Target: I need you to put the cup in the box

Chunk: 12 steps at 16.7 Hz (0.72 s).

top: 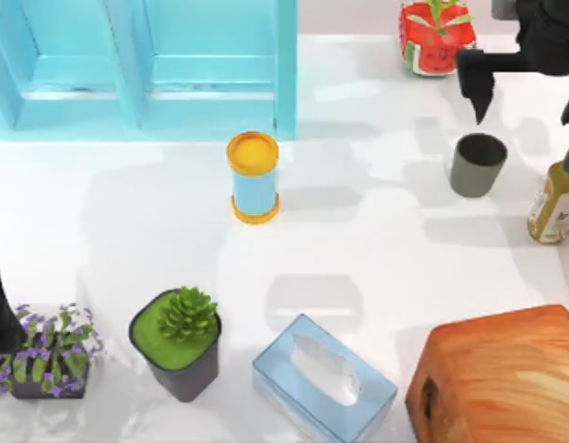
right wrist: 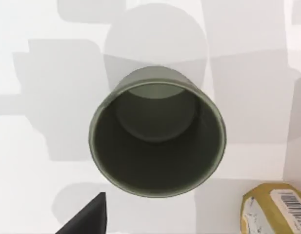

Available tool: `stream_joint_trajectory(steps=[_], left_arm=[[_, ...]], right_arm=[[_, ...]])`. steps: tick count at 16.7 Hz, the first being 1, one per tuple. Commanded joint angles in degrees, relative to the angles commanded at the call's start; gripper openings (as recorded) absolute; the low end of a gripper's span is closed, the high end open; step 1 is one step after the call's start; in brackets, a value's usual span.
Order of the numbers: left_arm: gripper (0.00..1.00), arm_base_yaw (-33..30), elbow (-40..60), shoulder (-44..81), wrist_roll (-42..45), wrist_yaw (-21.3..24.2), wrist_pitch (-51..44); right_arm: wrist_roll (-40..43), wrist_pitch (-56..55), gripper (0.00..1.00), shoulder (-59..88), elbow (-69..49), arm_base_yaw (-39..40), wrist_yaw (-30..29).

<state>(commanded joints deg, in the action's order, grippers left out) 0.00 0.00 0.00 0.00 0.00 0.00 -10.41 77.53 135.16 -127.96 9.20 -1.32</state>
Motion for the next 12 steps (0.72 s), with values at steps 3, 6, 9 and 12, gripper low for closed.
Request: stream_joint_trajectory(steps=[3,6,9,12], left_arm=[[1.0,0.0,0.0,0.0,0.0,0.0,0.0],[1.0,0.0,0.0,0.0,0.0,0.0,0.0],[1.0,0.0,0.0,0.0,0.0,0.0,0.0],[1.0,0.0,0.0,0.0,0.0,0.0,0.0]], right_arm=[[-0.1,-8.8,1.0,1.0,6.8,0.0,0.0],[-0.1,-15.1,1.0,2.0,12.7,0.1,0.0],[-0.1,-16.4,1.0,2.2,13.8,0.1,0.0],[-0.1,-16.4,0.92,2.2,13.8,0.1,0.0]])
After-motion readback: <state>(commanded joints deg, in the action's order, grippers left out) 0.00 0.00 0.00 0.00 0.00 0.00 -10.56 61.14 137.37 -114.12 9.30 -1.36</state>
